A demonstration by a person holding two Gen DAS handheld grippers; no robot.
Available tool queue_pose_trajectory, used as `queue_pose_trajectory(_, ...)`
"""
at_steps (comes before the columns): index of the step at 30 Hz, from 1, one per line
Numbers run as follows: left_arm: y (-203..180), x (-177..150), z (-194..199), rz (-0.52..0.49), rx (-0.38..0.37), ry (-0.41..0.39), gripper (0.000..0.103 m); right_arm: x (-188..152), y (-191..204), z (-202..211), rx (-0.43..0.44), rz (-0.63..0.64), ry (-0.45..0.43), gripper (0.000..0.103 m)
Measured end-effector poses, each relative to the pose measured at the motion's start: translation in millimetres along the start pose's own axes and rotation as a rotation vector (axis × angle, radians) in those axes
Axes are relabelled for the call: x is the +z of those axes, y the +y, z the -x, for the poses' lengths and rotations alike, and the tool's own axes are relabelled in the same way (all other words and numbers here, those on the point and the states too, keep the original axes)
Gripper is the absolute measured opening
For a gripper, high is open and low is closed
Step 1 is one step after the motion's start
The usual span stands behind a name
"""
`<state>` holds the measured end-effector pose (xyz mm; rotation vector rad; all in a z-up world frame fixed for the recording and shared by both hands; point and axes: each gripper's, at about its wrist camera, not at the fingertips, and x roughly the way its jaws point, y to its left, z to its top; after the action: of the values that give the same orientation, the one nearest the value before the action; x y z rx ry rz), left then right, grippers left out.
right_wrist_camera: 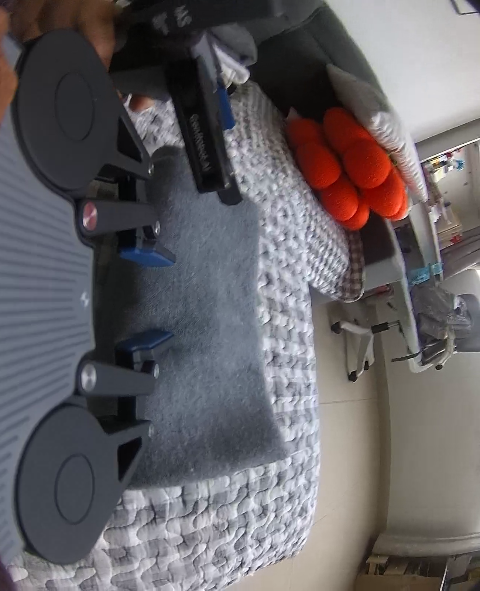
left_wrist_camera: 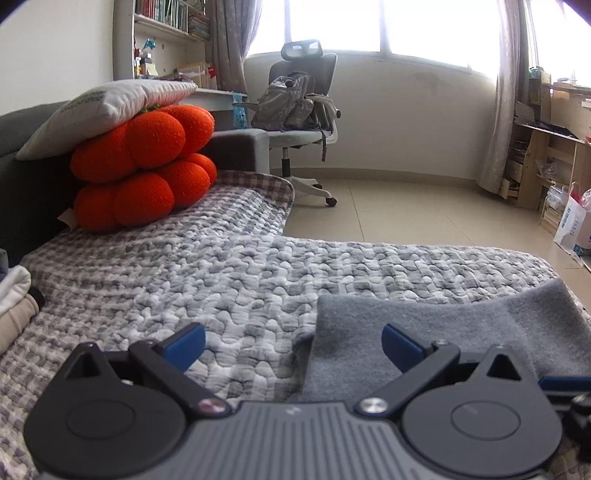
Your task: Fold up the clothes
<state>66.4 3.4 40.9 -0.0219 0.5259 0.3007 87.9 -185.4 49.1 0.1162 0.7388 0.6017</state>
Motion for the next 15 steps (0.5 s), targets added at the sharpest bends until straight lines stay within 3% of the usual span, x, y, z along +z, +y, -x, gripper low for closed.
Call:
queue_pose_trajectory(5, -4.3, 0.5, 3.7, -0.023, 0.017, -0.005, 0.102, -4.3, -0.8, -9.7, -0.025, 0.020, 0.028, 0.044)
queue_pose_trajectory(15, -12.1, 1.7, 10.8, -0.063, 0.045, -0.013, 0.102, -3.4, -8.9, 0.6, -0.024, 0.009, -0.011, 0.044)
